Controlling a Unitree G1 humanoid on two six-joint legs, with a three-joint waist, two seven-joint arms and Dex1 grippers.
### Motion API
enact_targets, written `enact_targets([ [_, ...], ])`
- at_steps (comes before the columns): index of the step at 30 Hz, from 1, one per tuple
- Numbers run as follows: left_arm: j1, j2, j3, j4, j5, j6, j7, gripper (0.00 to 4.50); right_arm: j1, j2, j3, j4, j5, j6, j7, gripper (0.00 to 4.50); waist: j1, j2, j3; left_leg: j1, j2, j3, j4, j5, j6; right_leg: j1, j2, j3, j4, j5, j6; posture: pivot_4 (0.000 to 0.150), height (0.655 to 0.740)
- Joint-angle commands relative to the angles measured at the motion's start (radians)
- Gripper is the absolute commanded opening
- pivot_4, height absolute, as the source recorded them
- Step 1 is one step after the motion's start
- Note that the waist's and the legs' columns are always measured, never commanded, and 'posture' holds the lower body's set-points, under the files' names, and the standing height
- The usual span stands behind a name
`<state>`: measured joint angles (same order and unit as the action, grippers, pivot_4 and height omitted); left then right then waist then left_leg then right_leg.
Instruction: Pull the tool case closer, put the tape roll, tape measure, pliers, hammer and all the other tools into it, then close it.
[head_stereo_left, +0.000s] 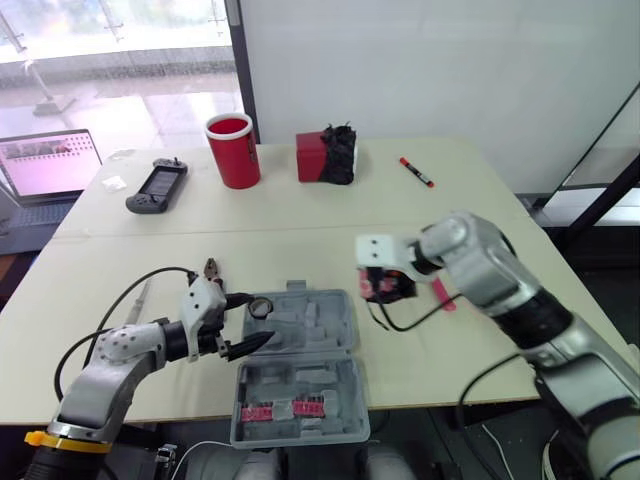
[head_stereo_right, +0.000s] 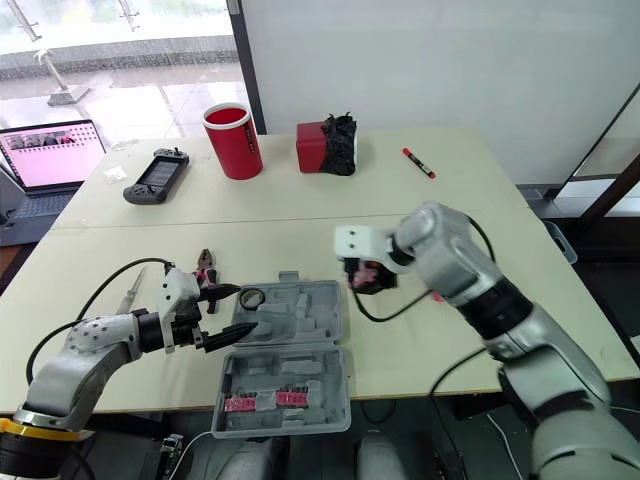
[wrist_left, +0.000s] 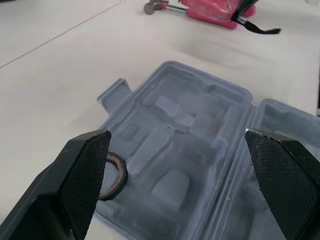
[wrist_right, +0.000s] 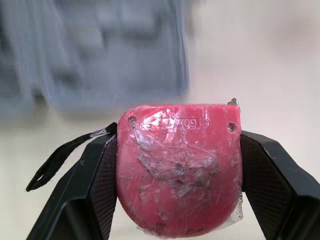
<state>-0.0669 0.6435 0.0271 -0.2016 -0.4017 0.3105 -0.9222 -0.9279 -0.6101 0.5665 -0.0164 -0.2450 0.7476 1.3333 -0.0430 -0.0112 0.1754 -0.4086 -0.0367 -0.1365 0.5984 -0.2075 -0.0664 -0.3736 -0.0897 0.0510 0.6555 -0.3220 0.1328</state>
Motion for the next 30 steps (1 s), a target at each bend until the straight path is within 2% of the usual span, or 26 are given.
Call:
enact_targets([
  [1,0.025,0.002,0.043,-0.04,0.0,-0.025,0.024,4.5,-0.017,0.035,0.059,0.016,-0.016,0.022,-0.007,2.94,0.001,0.0,0.0,0.0,0.0,0.0,0.0,0.0,0.0,0.0,0.0,0.0,0.0,0.0,0.0,0.15,0.74],
  [10,0.116,0.002,0.071,-0.11,-0.005,-0.018,0.071,4.5,-0.025,0.189,0.14,0.216,-0.053,-0.08,-0.133,2.94,-0.003,0.0,0.0,0.0,-0.001,0.001,-0.001,0.001,-0.002,-0.003,-0.001,0.0,0.004,0.0,0.0,0.15,0.74],
  [20,0.132,0.012,0.059,-0.139,-0.012,0.011,0.071,4.5,-0.036,0.255,0.154,0.343,-0.093,-0.193,-0.209,2.94,-0.004,0.0,0.0,0.0,-0.001,0.001,-0.001,0.003,-0.005,-0.005,-0.001,0.001,0.007,0.0,0.0,0.15,0.74],
  [30,0.093,-0.012,0.013,-0.135,-0.003,0.023,0.082,4.5,-0.031,0.274,0.133,0.357,-0.141,-0.256,-0.267,2.94,-0.004,0.0,0.0,0.0,-0.001,0.001,-0.001,0.003,-0.006,-0.006,-0.001,0.001,0.008,0.0,0.0,0.15,0.74],
])
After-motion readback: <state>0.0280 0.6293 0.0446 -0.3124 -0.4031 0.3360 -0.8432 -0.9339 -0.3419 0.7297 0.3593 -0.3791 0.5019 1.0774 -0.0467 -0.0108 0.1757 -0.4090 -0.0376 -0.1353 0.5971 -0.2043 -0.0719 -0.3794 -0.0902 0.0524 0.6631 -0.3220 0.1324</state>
